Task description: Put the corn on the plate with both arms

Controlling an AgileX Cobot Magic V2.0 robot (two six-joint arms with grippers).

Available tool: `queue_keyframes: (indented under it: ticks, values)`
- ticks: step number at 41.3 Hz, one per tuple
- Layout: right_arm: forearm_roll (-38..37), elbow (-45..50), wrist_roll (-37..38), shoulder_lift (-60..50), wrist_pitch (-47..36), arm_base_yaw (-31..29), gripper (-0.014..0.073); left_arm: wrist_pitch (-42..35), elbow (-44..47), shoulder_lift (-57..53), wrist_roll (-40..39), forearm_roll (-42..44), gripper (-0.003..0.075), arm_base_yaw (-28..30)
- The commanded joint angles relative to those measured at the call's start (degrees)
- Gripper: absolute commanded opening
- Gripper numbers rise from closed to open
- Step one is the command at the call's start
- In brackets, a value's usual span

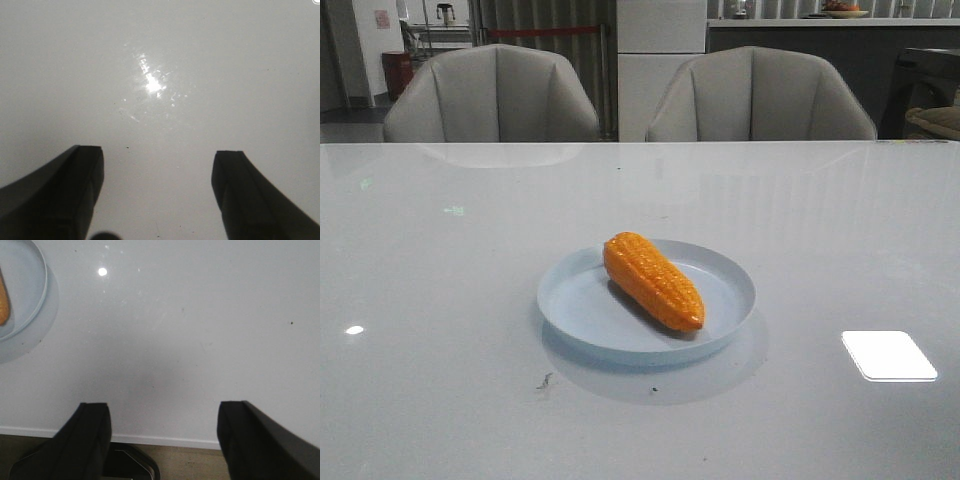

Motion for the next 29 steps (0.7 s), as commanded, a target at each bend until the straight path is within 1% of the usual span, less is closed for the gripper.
queue_keyframes:
  ticks: [1,22,25,29]
  values:
    - [0.33,-0.18,0.46,-1.59,-4.8,-0.48,0.0554,-3.75,-1.6,-1.19,-0.73,-0.38,0.0504,0.1]
    - [0.33,-0.18,0.46,-1.59,-4.92,-0.48,0.0548,-4.27,-1.6,-1.19,-0.73,-0.38,0.0504,0.1]
    - [0.33,-0.18,0.46,-1.59,-4.75,-0.48,0.0508,-4.27,-1.6,-1.19,-0.73,-0.38,0.0504,0.1]
    - [0.33,-0.18,0.46,-1.59,-4.8,-0.48,0.0399,-4.27,-1.6,-1.19,-0.73,-0.38,0.0504,0.1]
